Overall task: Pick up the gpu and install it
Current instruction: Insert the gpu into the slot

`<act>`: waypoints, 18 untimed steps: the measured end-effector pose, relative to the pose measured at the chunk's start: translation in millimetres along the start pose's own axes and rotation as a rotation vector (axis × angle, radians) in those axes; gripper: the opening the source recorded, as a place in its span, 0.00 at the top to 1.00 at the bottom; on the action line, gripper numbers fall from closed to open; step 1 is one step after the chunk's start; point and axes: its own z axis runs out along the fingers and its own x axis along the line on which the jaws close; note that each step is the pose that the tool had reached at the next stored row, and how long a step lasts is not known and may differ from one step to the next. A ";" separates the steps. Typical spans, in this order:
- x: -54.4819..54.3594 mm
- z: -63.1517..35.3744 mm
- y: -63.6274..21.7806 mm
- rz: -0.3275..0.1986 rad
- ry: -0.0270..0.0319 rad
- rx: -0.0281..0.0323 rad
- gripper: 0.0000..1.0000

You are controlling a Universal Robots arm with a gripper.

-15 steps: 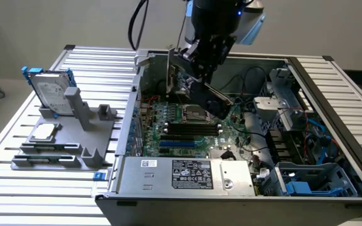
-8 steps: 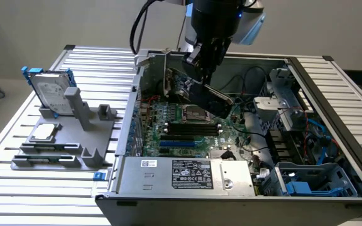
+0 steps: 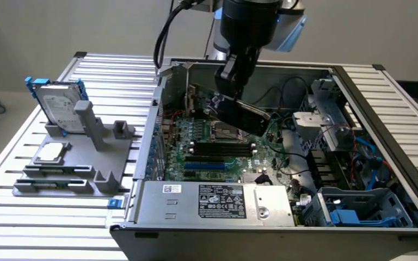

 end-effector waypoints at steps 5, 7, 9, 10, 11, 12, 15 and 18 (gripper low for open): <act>-0.1 3.2 -0.1 -0.091 0.0026 0.0016 0.74; -0.1 4.4 -0.1 -0.127 0.0037 0.0022 0.74; -0.1 5.6 -0.2 -0.163 0.0046 0.0028 0.74; -0.1 6.3 -0.2 -0.183 0.0053 0.0032 0.74; -0.1 6.8 -0.2 -0.200 0.0059 0.0036 0.74; -0.2 7.4 -0.2 -0.218 0.0063 0.0039 0.74; -0.2 9.5 -0.3 -0.272 0.0082 0.0049 0.74; -0.2 13.6 -0.3 -0.323 0.0087 0.0055 0.74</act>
